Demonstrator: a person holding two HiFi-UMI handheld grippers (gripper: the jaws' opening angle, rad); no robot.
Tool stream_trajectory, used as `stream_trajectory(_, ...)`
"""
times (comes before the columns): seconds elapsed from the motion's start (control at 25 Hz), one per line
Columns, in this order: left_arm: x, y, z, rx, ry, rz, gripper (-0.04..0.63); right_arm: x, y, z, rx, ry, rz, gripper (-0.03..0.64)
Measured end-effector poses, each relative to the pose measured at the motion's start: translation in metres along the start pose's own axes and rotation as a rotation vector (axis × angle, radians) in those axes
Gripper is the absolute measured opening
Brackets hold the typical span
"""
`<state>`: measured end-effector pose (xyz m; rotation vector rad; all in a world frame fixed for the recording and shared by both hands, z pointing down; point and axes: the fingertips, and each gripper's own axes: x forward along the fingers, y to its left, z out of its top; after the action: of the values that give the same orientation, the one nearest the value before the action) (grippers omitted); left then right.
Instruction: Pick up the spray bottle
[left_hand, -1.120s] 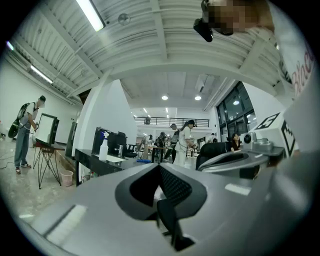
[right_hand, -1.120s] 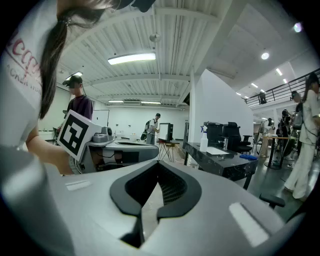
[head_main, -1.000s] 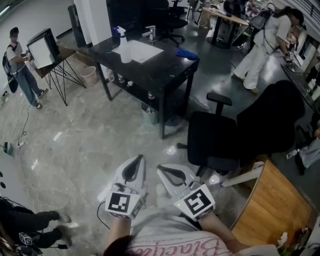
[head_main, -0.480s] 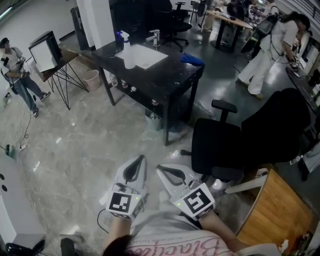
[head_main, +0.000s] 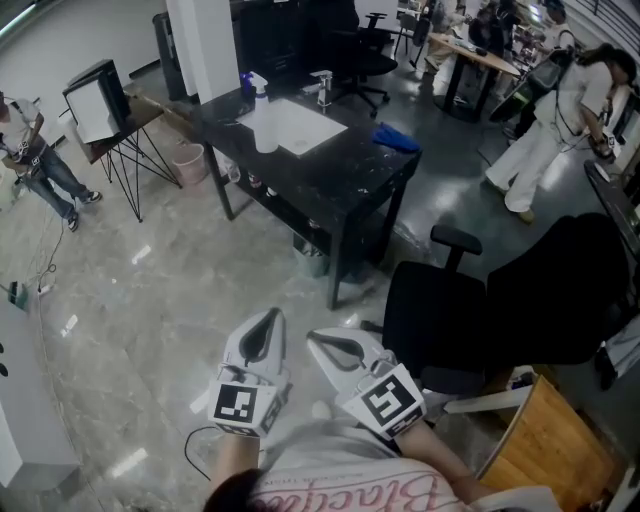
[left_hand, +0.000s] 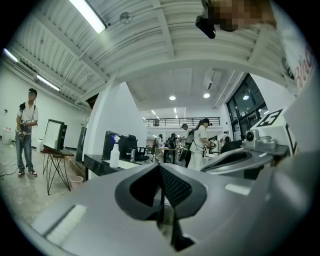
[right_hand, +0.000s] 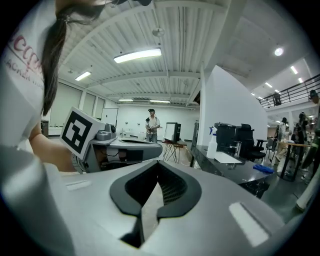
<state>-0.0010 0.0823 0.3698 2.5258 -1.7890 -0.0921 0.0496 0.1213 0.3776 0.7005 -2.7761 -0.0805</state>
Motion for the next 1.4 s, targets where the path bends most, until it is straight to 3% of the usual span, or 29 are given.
stream_trajectory(0.64, 0.047, 0.027, 0.001, 0.021, -0.038, 0.048, -0.002, 0.044, -0.037, 0.003, -0.023, -0.018, 0.079, 0.003)
stream_trajectory(1.08, 0.108, 0.068, 0.0, 0.016, -0.024, 0.003, -0.002, 0.101, -0.088, 0.004, 0.01, -0.003, 0.066, 0.003)
stream_trajectory(1.4, 0.176, 0.117, 0.009, 0.011, -0.022, -0.037, -0.002, 0.153, -0.143, 0.019, 0.016, 0.003, 0.008, 0.002)
